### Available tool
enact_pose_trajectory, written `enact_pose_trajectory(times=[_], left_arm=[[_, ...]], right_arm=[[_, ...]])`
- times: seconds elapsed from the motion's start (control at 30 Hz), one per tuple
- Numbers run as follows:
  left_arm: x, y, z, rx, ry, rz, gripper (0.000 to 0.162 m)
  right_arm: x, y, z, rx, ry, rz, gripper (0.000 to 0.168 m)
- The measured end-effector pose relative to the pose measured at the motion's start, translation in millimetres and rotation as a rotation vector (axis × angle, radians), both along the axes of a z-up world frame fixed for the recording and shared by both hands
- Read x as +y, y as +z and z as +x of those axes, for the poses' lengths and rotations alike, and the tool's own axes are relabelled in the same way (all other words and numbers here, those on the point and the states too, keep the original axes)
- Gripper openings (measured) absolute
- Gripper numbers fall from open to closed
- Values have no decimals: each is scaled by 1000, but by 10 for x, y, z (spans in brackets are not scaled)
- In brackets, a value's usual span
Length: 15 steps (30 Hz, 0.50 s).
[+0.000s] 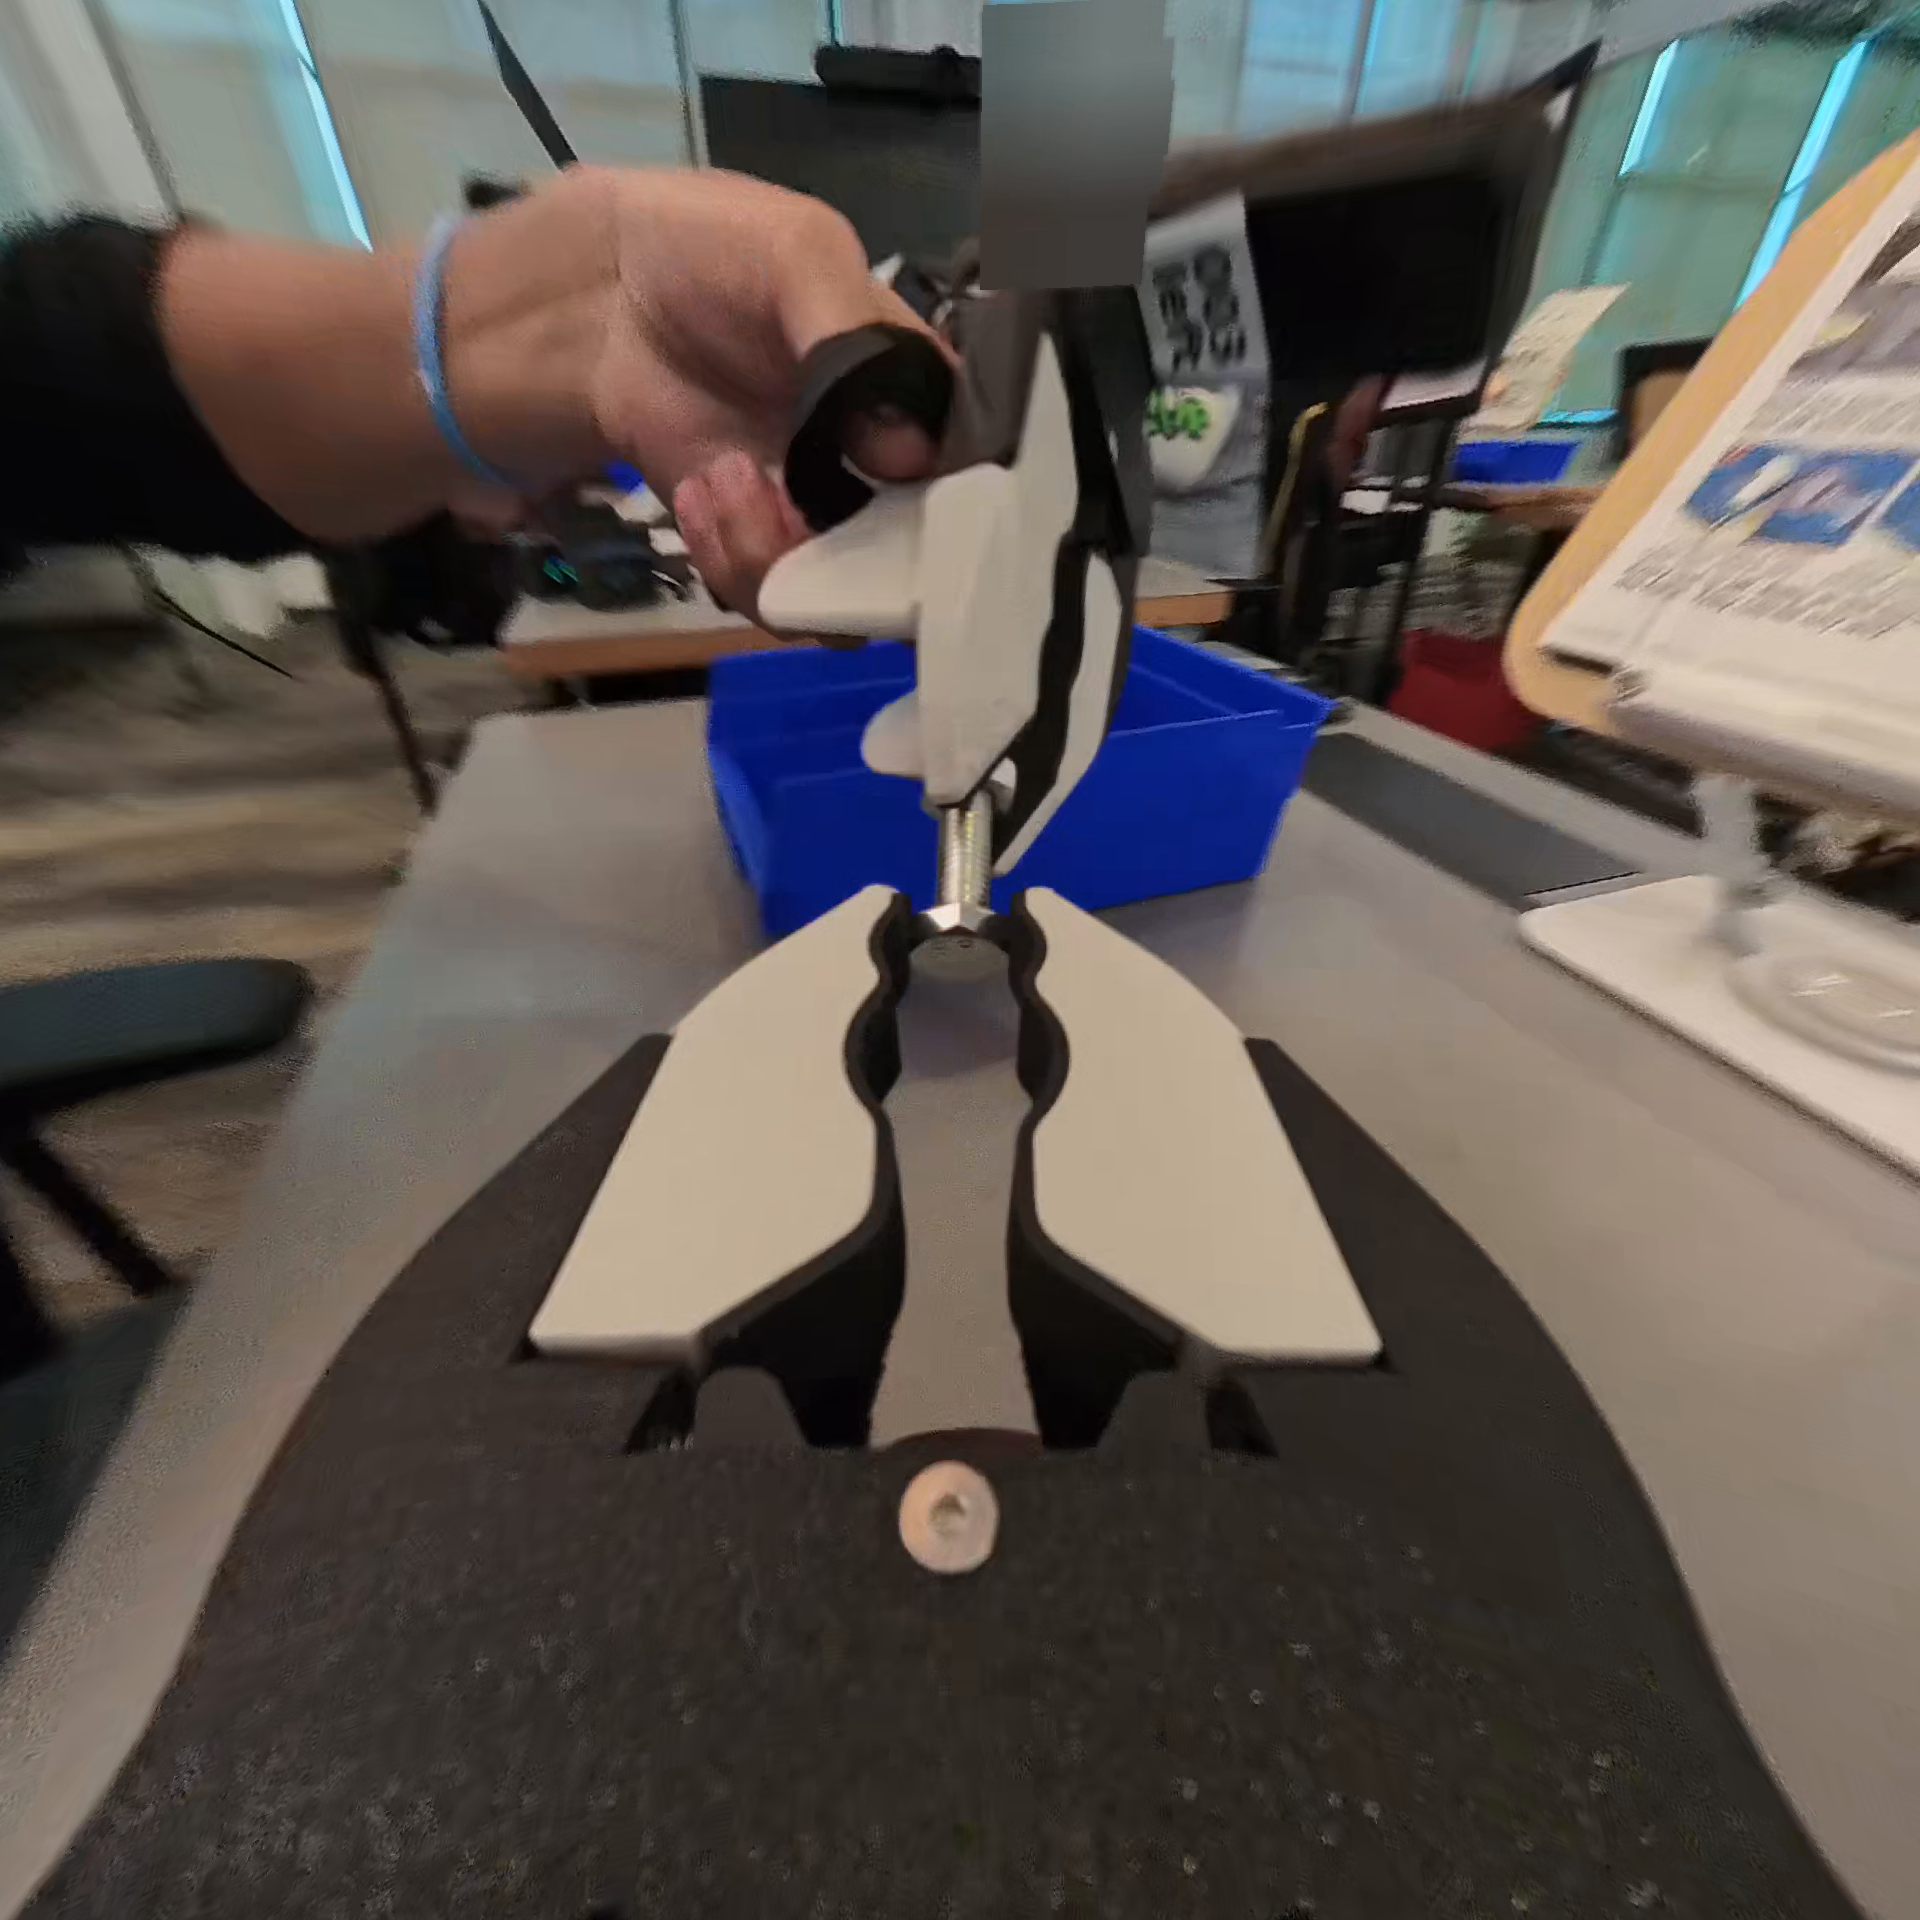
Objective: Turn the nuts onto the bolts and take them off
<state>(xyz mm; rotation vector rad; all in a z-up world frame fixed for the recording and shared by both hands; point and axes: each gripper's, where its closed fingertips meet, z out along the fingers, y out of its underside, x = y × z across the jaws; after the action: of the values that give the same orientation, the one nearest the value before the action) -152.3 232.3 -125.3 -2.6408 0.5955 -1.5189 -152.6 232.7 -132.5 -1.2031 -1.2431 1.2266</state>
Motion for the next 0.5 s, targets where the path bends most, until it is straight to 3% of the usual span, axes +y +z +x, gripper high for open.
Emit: enact_pose_trajectory(times=[0.1, 0.2, 0.27, 0.37, 0.5], left_arm=[[18, -46, -9, -19, 57, -92, 18], [28, -62, -28, 29, 57, -50, 17], [22, -52, -36, 54, 10, 35, 18], [30, 32, -38, 62, -84, 198, 51], [95, 210, -110, 90, -194, 552, 58]], right_arm=[[26, -44, -4, -39, -74, 110, 17], [29, -67, -28, -37, -61, 59, 18], [31, -40, -28, -11, -13, -45, 18], [74, -21, -17, 14, 38, -192, 18], [71, 24, -2, 68, 183, -451, 18]])
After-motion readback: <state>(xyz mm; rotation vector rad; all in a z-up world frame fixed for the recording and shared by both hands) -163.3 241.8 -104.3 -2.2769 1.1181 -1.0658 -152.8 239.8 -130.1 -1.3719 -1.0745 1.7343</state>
